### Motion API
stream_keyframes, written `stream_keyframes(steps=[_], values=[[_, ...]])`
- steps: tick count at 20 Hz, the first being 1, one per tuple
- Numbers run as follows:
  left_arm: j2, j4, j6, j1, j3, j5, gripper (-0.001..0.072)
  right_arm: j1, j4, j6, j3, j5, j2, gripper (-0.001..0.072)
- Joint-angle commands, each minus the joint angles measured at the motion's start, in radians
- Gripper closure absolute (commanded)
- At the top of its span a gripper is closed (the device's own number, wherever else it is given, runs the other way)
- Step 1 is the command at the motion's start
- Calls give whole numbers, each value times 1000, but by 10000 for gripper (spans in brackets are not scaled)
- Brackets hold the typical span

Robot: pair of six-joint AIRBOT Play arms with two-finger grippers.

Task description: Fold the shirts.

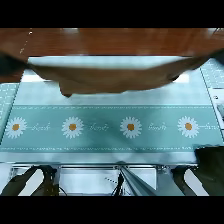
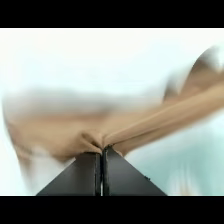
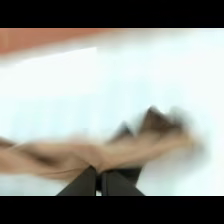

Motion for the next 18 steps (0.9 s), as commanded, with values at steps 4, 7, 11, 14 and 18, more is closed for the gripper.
stream_keyframes(steps=[4,7,11,14,18], values=[[200,251,-217,0,563,115,684,1,-196,200,531,-140,126,691],[220,412,-296,0,668,-2,684,1,-293,272,661,-17,126,691],[208,431,-296,0,669,-294,683,1,-369,282,702,230,126,691],[169,444,-317,-1,603,-469,684,1,-450,222,702,509,72,692],[138,444,-325,-23,295,-554,684,34,-465,187,574,700,-54,692]])
